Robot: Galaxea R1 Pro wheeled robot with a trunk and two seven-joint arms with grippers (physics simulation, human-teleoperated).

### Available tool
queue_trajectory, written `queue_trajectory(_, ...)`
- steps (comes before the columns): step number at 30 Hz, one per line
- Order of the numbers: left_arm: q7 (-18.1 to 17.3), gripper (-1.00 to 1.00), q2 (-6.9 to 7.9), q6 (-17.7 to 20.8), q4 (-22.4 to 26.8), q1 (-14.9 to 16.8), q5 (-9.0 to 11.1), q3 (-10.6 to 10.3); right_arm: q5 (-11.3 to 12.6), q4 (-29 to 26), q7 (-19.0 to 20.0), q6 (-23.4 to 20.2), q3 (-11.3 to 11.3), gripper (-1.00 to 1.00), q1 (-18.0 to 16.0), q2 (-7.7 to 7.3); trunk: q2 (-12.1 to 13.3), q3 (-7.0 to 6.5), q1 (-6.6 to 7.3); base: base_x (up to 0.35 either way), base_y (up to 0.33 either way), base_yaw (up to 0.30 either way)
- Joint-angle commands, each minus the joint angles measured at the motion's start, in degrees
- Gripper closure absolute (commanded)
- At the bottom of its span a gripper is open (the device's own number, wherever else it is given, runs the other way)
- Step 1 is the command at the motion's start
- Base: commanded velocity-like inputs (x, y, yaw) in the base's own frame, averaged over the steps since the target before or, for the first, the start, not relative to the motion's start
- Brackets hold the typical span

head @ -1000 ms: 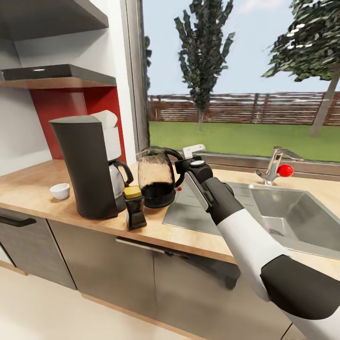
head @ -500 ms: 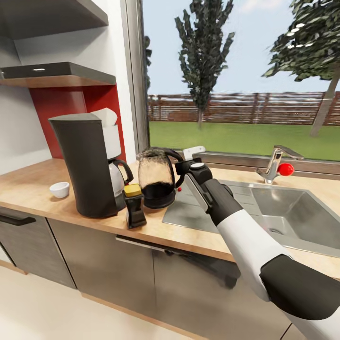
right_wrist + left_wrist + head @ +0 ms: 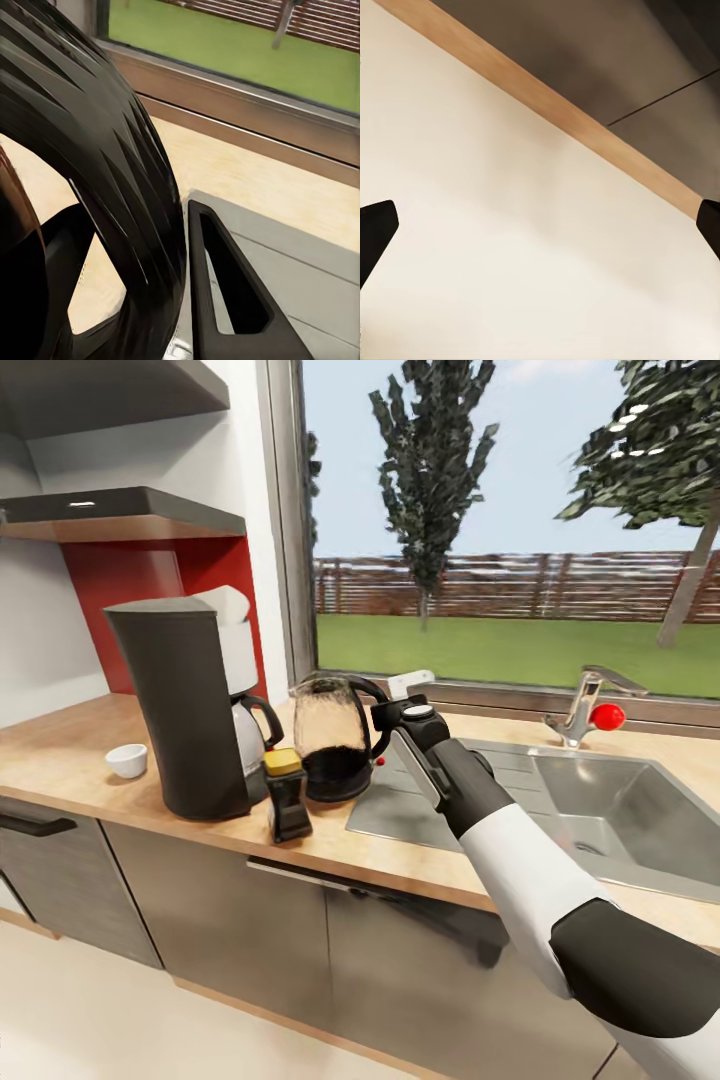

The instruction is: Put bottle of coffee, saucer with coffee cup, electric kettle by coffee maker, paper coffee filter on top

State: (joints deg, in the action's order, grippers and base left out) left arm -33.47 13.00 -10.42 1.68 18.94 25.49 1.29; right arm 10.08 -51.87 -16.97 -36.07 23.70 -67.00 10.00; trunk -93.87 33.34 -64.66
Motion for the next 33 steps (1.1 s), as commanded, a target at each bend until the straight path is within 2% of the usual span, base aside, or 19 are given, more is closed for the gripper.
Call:
queue_trajectory(1,-0.2,-1.0,0.01,-0.2,-0.1,0.0,-0.1,0.1,0.4,-0.1,-0.5,-0.2,0.1,1.0,-0.1,0.0,0.0,0.06,0.0,0.0,0.134,0.0)
queue_trajectory(7,-0.2,-1.0,0.01,-0.2,-0.1,0.0,-0.1,0.1,0.4,-0.1,-0.5,-0.1,0.1,1.0,-0.1,0.0,0.0,0.06,0.0,0.0,0.113,0.0)
queue_trajectory(33,-0.2,-1.0,0.01,-0.2,-0.1,0.0,-0.1,0.1,0.5,-0.1,-0.5,-0.1,0.0,1.0,-0.1,0.0,0.0,0.7,0.0,0.0,0.003,0.0)
